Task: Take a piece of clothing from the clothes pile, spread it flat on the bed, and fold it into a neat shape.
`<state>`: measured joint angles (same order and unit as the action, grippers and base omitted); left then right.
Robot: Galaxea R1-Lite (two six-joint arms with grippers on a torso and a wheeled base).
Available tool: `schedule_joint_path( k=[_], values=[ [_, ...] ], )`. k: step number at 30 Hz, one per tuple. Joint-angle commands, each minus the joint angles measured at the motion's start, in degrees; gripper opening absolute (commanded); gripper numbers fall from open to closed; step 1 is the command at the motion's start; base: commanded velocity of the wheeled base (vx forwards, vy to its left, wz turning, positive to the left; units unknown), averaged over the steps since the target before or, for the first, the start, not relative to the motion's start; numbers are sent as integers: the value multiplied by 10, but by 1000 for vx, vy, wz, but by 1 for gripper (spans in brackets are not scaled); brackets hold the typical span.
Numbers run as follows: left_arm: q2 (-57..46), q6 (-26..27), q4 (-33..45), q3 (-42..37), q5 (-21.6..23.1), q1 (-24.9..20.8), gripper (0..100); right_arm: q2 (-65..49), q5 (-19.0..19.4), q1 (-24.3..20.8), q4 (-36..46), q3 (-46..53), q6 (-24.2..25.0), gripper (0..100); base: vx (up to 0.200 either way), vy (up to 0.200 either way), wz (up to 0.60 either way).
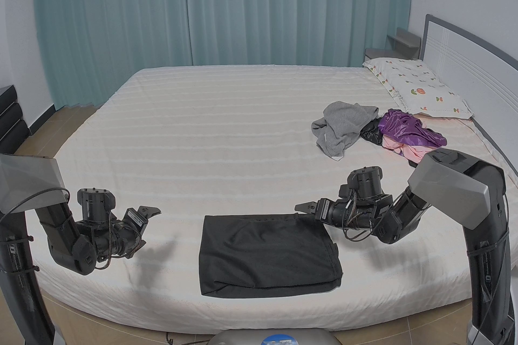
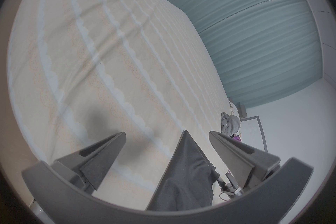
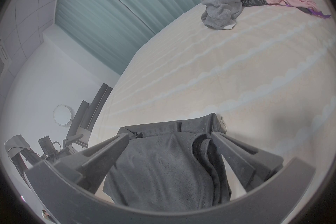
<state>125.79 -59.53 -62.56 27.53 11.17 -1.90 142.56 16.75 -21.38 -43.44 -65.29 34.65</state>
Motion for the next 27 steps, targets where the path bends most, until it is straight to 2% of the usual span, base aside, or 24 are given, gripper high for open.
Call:
schedule_joint_path(
  k=[1, 27],
  values=[
    [2, 0, 0, 0, 0, 0, 100, 19, -1, 0, 3, -9, 0, 0, 0, 0, 0],
    [4, 2, -1, 1, -1, -1, 100, 12, -2, 43, 14, -18, 1, 0, 0, 0, 0]
  ],
)
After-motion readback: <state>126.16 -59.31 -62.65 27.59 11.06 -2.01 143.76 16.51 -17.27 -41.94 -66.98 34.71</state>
